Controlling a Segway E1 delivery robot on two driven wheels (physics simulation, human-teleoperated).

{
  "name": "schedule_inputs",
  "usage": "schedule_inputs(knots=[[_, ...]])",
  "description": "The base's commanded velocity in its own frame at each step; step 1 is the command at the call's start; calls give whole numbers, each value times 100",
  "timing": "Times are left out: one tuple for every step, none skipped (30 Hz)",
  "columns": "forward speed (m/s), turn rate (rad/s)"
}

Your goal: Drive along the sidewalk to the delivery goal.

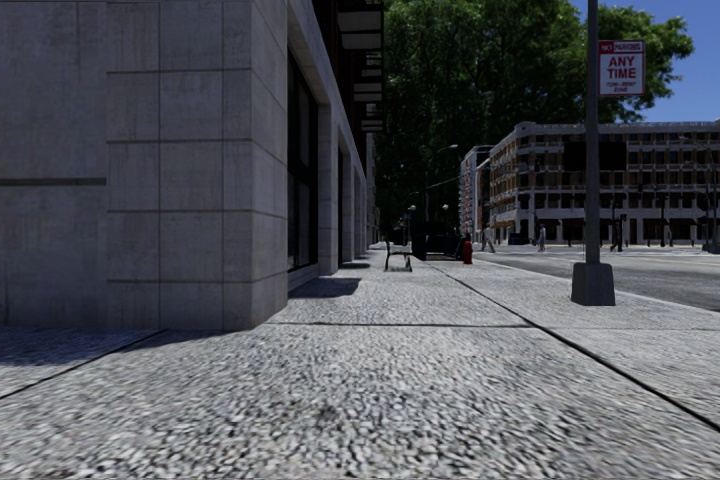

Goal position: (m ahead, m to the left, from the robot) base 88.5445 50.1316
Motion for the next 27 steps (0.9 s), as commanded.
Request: schedule_inputs(knots=[[200,21],[200,13],[200,2],[200,0],[200,0],[200,0],[200,0],[200,0],[200,0],[200,0],[200,0],[200,0],[200,0],[200,0],[200,0],[200,0],[200,0],[200,0],[200,0],[200,0],[200,0],[200,0],[200,0],[200,0],[200,0],[200,0],[200,0]])
